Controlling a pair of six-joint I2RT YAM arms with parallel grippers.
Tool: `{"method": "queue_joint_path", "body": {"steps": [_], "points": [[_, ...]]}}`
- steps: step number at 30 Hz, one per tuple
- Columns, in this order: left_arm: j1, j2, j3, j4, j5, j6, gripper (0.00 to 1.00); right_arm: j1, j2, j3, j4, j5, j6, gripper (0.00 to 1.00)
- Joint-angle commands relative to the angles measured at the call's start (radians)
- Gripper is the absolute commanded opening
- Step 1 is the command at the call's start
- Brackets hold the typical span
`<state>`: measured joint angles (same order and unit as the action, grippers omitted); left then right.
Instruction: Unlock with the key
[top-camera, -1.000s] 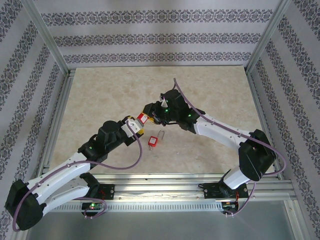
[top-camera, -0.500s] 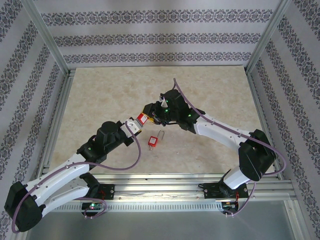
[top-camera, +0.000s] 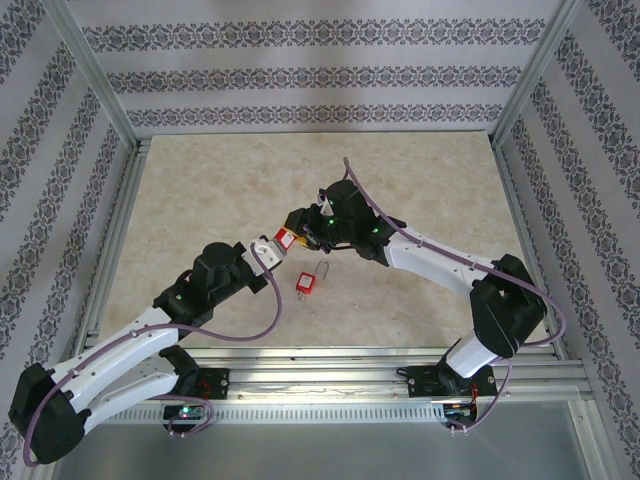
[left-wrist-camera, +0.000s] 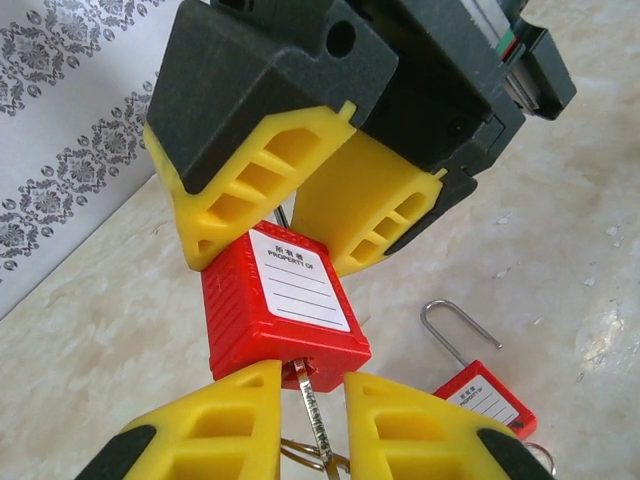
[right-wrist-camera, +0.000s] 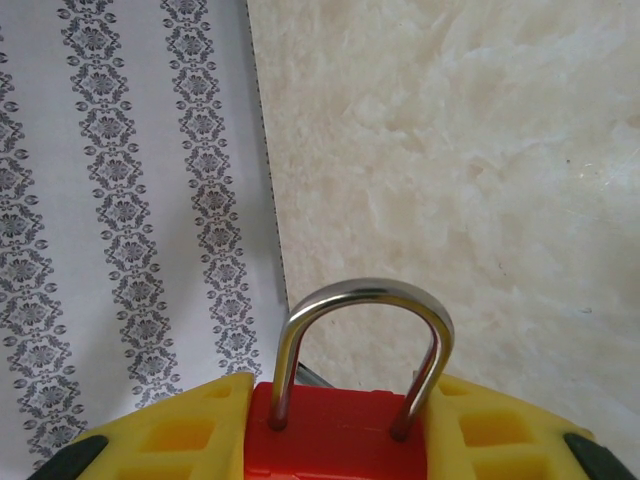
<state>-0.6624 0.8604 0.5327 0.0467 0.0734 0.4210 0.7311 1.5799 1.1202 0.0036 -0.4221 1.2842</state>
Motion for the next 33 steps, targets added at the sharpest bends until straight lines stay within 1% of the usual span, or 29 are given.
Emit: {"method": "queue_joint_path", "body": {"steps": [1,6,13,18,21,23,24,25,27,29,31,33], "points": [[-0.03,0.009,0.054,-0.048,0.007,0.1,0.03,0.01,0.021,0.051,0.033,-0.032,0.021,0.1],[-0.075,0.025,0.065,-0.129,-0.043,0.195,0.03,0.008,0.031,0.063,0.032,-0.038,0.029,0.1],[-0.129,0.021,0.075,-0.191,-0.13,0.3,0.02,0.005,0.041,0.06,0.033,-0.041,0.034,0.09],[-0.187,0.033,0.083,-0.247,-0.189,0.397,0.01,0.004,0.04,0.061,0.03,-0.037,0.035,0.09],[-0.203,0.026,0.084,-0.254,-0.206,0.408,0.01,0.002,0.039,0.057,0.031,-0.037,0.036,0.09],[-0.202,0.006,0.079,-0.235,-0.215,0.364,0.04,0.002,0.039,0.055,0.032,-0.037,0.037,0.09],[-0.201,-0.013,0.074,-0.217,-0.219,0.336,0.14,0.002,0.037,0.055,0.031,-0.034,0.037,0.09],[-0.201,-0.036,0.069,-0.203,-0.215,0.302,0.33,0.001,0.036,0.055,0.03,-0.033,0.036,0.09],[-0.201,-0.085,0.06,-0.176,-0.206,0.209,0.55,-0.002,0.032,0.055,0.028,-0.034,0.034,0.08],[-0.2,-0.134,0.051,-0.162,-0.208,0.104,0.7,-0.003,0.027,0.053,0.027,-0.035,0.032,0.08],[-0.2,-0.185,0.045,-0.167,-0.195,-0.023,0.89,-0.005,0.022,0.052,0.026,-0.033,0.03,0.08],[-0.2,-0.22,0.032,-0.162,-0.197,-0.14,0.96,-0.005,0.019,0.054,0.027,-0.034,0.029,0.08]]}}
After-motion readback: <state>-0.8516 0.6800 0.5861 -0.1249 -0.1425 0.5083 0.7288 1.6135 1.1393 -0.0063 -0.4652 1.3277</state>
